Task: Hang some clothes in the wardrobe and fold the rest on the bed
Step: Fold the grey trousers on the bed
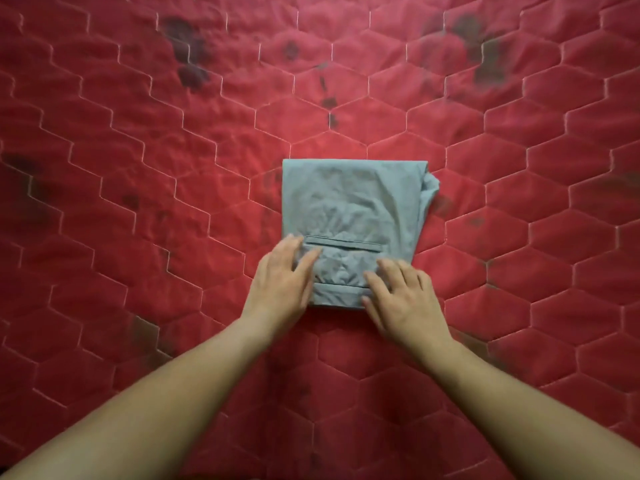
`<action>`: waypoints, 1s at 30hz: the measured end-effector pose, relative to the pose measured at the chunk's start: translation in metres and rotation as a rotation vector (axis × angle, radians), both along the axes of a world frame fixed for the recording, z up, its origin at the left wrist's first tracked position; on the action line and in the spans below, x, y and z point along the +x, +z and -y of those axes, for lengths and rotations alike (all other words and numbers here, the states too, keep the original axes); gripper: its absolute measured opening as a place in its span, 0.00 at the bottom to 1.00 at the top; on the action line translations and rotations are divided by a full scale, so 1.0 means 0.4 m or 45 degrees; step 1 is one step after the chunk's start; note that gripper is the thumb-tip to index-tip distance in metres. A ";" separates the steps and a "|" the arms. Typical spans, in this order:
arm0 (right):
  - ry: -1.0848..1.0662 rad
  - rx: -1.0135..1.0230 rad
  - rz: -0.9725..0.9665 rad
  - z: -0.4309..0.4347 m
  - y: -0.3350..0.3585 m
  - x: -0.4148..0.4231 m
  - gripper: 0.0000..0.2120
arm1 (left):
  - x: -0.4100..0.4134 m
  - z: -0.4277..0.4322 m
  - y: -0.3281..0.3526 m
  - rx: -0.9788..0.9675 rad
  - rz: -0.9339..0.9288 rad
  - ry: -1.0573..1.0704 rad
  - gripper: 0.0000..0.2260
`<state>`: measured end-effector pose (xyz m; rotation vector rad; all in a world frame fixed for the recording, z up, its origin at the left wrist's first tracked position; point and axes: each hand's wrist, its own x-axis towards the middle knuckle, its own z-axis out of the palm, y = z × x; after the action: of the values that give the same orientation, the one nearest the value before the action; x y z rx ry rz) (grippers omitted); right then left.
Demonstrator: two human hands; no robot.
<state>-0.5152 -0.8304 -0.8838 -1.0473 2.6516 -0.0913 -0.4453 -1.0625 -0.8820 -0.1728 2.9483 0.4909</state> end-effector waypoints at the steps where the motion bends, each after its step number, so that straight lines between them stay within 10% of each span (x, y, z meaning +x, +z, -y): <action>1: -0.006 -0.035 -0.047 0.024 -0.020 -0.023 0.24 | -0.029 -0.007 -0.018 -0.035 -0.028 0.025 0.21; 7: -0.038 0.069 -0.085 0.093 -0.173 -0.108 0.39 | -0.124 -0.009 -0.166 -0.236 0.198 -0.006 0.33; 30: -0.238 0.025 -0.103 0.159 -0.147 -0.283 0.36 | -0.278 0.052 -0.142 -0.175 0.146 0.137 0.32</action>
<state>-0.6283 -0.8941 -0.9426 -0.8107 2.8123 -0.0626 -0.5567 -1.0833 -0.9387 -0.3643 2.8708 0.2806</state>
